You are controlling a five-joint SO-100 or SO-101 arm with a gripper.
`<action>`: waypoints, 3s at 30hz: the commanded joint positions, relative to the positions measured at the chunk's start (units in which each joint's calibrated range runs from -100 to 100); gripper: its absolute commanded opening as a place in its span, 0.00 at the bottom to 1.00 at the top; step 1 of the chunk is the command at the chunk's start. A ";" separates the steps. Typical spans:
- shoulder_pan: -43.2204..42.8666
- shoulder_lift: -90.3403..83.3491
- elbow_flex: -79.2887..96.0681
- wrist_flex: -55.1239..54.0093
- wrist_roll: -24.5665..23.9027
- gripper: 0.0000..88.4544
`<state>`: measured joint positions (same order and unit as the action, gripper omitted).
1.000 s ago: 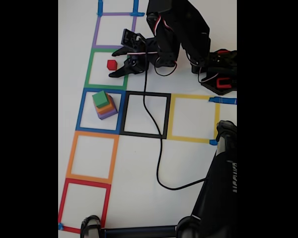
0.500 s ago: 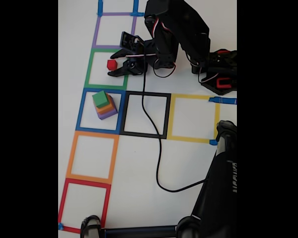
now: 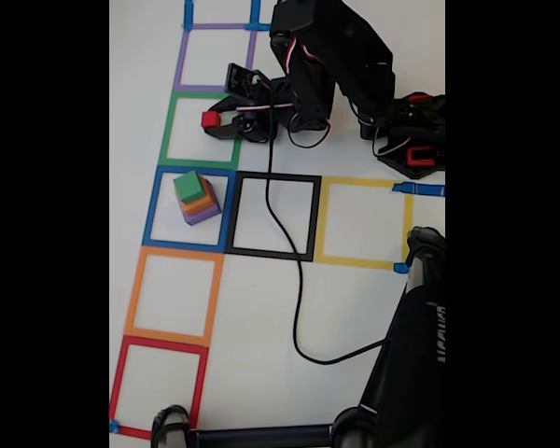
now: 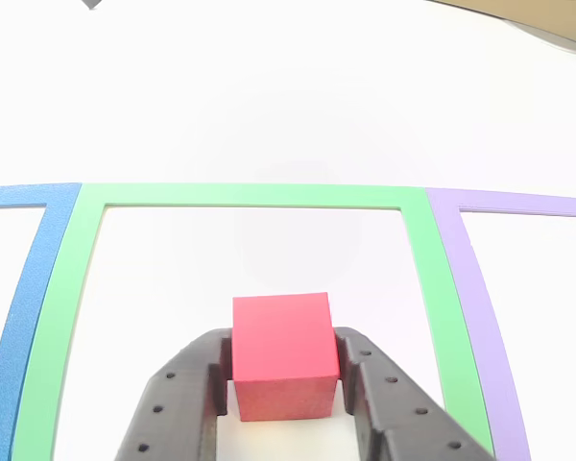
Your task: Tower of hanoi
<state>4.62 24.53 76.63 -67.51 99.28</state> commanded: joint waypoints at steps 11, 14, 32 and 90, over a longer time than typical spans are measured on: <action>-1.84 -35.14 5.74 26.54 0.72 0.02; -2.51 -47.50 5.46 40.31 0.72 0.02; -11.81 -83.83 -50.90 143.46 0.72 0.02; -30.41 -57.59 -5.45 60.79 0.72 0.01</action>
<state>-24.63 -33.64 71.58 -3.51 99.28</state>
